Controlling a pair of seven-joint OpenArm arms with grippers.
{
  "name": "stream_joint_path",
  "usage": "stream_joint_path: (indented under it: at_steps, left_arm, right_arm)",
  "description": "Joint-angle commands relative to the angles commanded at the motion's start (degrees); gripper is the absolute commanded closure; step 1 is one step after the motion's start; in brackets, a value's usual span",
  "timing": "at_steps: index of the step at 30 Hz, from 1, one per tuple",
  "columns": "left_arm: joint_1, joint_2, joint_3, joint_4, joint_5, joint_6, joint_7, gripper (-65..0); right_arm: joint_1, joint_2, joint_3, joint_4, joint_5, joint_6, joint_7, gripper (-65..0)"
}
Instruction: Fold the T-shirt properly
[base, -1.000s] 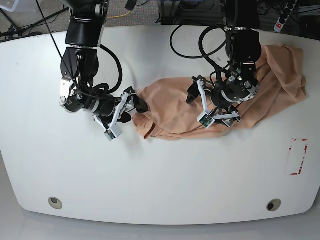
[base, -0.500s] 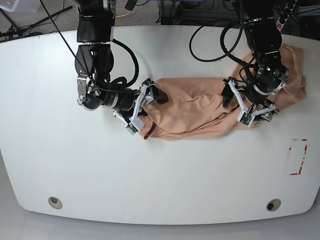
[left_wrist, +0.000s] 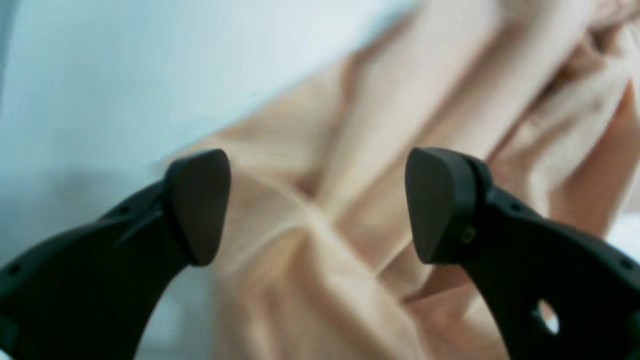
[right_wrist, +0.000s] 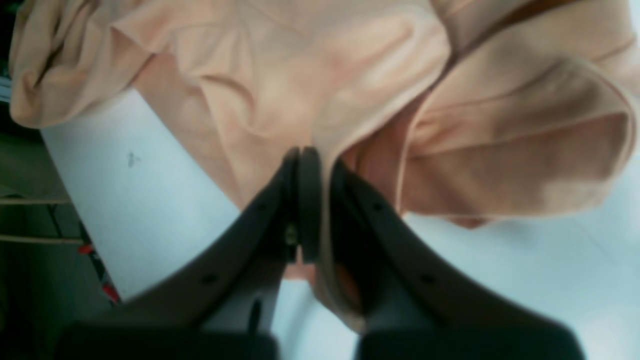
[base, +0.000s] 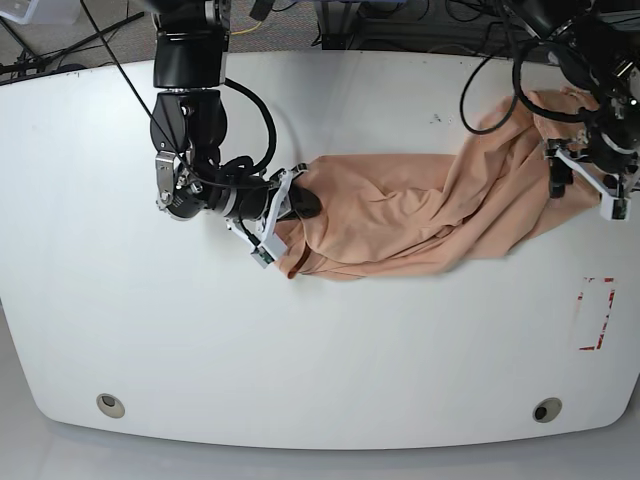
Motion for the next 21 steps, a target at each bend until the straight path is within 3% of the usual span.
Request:
stream_joint_path:
  at_steps: [3, 10, 21]
  left_arm:
    - [0.6, -1.1, -4.6, -0.4, -0.8, 0.0, 0.0, -51.7]
    - [2.2, -3.7, -8.2, -7.6, -1.1, 0.0, 0.0, -51.7]
    - [-1.5, -5.0, -5.8, -13.5, -0.8, 0.0, -0.2, -51.7]
  right_arm:
    - [0.0, 0.0, 0.0, 0.0, 0.0, 0.00, 0.0, 0.0]
    - [0.0, 0.0, 0.0, 0.0, 0.0, 0.00, 0.0, 0.0]
    - [-0.4, 0.0, 0.0, 0.0, 0.3, 0.00, 0.0, 0.0]
